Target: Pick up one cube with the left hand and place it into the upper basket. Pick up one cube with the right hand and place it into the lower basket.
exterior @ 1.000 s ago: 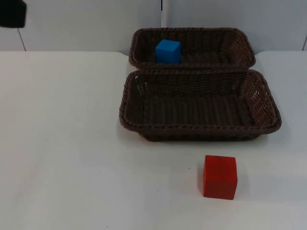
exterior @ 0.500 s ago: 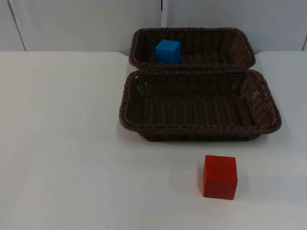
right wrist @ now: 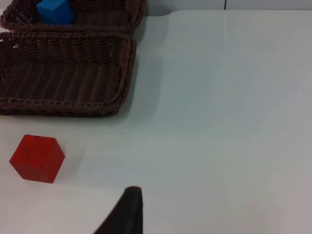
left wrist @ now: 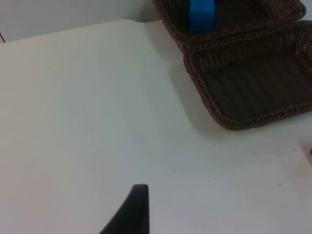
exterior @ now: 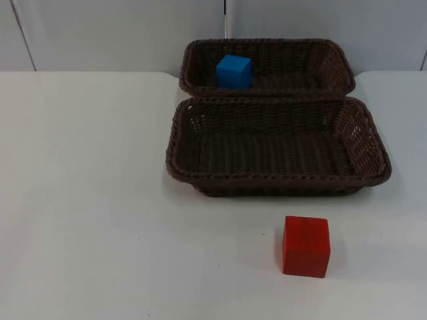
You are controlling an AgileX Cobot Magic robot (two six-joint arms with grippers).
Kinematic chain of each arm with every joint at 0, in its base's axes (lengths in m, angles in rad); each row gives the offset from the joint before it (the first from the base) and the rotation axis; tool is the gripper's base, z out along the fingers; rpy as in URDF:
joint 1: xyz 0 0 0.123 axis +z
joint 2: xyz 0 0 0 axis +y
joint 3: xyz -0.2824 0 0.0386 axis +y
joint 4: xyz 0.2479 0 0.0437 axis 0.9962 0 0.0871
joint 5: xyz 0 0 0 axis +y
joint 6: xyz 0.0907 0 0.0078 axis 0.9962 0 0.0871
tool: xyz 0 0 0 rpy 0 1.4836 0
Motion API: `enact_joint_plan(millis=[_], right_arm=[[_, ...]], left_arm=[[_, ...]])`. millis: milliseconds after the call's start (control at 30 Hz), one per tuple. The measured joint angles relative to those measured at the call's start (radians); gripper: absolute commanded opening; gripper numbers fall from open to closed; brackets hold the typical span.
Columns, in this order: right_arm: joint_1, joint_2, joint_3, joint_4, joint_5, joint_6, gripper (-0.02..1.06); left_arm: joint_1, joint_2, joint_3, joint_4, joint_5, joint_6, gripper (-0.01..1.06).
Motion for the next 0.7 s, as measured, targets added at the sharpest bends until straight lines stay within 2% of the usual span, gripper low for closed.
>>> enact_joint_plan(millis=[567,700], right_arm=[[0.000,0.000,0.000,0.002,0.000,0.000,1.05],[0.000,0.036,-0.011,0.041,0.012,-0.019,1.05]], left_arm=[[0.000,0.000,0.000,0.000,0.000,-0.008,1.01],[0.000,0.000,0.000,0.000,0.000,-0.008,1.01]])
